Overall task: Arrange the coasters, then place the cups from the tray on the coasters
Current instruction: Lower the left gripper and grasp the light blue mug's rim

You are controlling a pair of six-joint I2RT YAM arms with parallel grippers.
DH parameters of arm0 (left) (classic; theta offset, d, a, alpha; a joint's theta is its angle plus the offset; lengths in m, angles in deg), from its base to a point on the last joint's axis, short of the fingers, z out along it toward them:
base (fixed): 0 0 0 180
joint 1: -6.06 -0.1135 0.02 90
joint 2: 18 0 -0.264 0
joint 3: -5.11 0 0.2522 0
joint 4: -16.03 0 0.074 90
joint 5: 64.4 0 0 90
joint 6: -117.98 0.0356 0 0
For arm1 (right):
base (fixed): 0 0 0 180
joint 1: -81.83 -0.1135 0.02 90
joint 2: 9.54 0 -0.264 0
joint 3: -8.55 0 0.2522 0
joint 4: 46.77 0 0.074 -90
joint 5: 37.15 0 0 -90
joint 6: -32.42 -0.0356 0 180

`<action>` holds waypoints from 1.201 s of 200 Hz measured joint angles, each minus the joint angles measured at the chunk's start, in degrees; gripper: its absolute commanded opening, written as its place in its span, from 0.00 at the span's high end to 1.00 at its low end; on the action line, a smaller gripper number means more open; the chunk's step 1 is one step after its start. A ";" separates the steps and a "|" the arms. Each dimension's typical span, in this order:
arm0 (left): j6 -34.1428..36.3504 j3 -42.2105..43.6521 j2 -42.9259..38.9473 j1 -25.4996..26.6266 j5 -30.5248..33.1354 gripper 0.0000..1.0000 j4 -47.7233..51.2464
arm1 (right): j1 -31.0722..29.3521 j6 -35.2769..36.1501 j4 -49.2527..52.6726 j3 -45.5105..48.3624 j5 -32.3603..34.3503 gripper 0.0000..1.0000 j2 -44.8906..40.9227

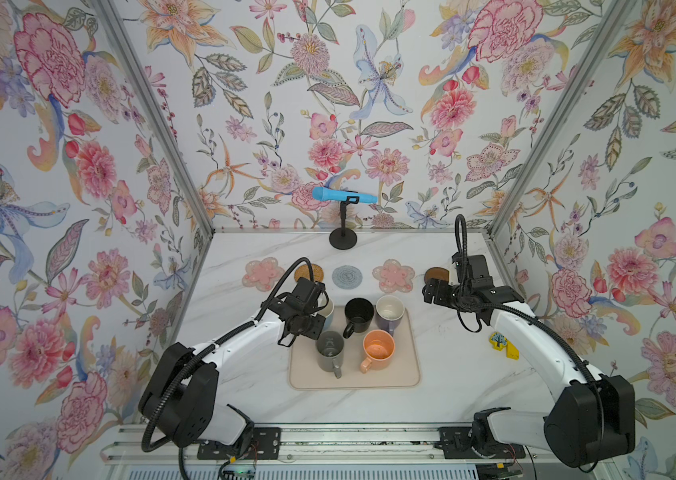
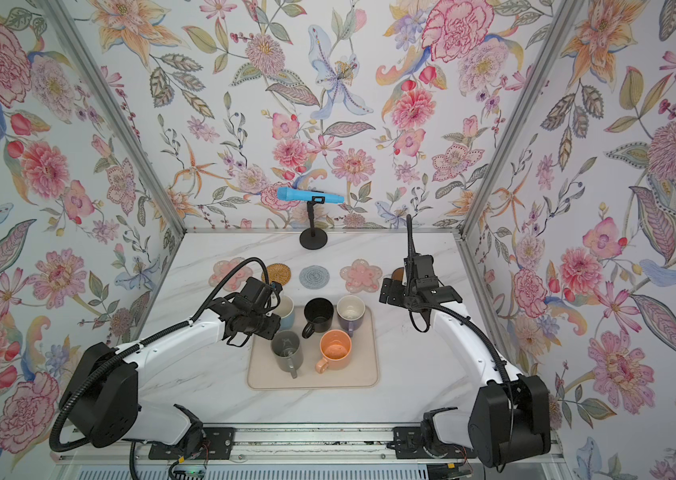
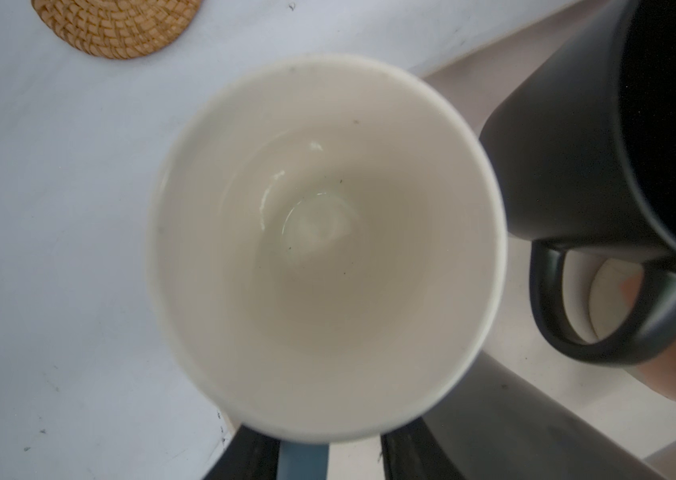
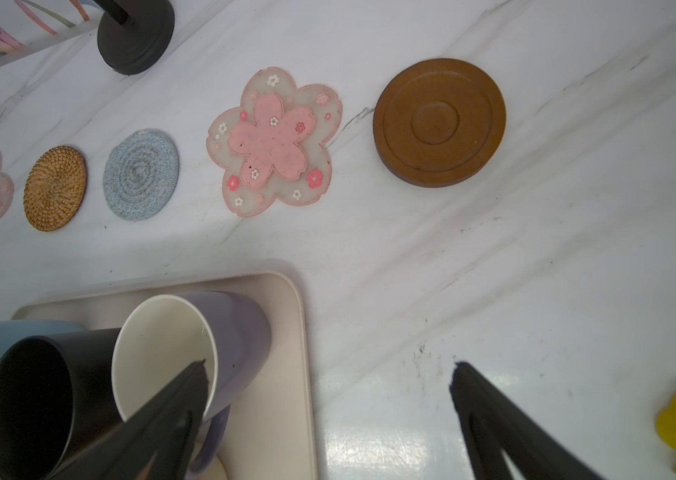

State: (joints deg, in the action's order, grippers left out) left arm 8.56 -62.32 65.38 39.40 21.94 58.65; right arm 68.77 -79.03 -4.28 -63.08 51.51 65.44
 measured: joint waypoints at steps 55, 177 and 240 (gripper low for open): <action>-1.01 0.00 0.00 0.04 1.25 0.74 0.13 | 0.20 0.00 -0.11 0.37 -0.83 0.07 -0.83; -1.55 0.00 0.31 0.11 1.36 1.00 0.15 | 0.83 -0.02 -0.42 1.31 -1.31 0.08 -1.51; -2.78 0.02 0.63 0.11 2.91 1.00 -0.79 | 0.94 -0.02 -0.39 1.44 -1.66 0.09 -1.75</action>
State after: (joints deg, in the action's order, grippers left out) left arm 5.79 -62.30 66.01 39.51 24.85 57.87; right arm 69.71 -79.05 -4.67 -61.63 49.85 63.70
